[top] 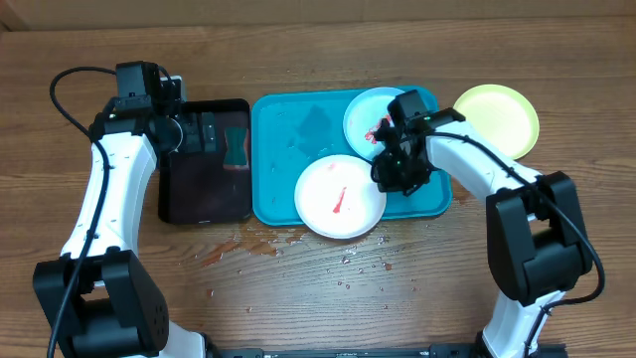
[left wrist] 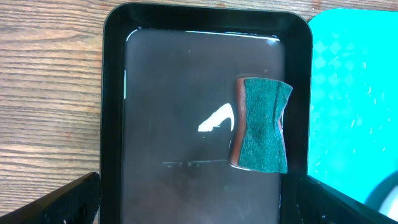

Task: Clean dirty plates on tray and stack at the side

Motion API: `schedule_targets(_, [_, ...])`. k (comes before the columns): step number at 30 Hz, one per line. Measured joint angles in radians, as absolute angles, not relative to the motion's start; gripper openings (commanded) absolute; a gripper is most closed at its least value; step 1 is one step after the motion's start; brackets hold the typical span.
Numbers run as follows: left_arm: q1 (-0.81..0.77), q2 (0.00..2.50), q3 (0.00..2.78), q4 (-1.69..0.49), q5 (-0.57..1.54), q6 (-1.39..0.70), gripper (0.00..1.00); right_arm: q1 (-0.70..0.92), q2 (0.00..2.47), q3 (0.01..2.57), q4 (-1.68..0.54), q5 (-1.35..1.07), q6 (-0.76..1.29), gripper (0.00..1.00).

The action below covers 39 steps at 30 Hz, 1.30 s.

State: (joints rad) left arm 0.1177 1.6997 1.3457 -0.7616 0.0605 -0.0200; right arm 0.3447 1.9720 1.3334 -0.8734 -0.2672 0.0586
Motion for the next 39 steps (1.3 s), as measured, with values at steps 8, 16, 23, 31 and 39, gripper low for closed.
schedule_targets(8, [0.118,1.7,1.346,-0.764,0.063,-0.023,1.0,0.36,1.972,1.333,-0.707,-0.286,0.055,0.04])
schedule_targets(16, [0.117,1.7,1.346,-0.787,0.072,-0.032,1.0,0.372,1.972,1.333,-0.531,-0.302,0.055,0.04])
schedule_targets(23, [0.082,1.7,1.346,-0.804,0.072,-0.044,1.0,0.427,1.985,1.333,-0.451,-0.307,0.056,0.04])
schedule_targets(31, [0.0,1.7,1.346,-0.805,0.072,-0.054,1.0,0.432,2.022,1.333,-0.406,-0.27,0.11,0.04])
schedule_targets(39, [-0.031,1.7,1.346,-0.805,0.072,-0.08,1.0,0.432,2.022,1.333,-0.402,-0.233,0.17,0.45])
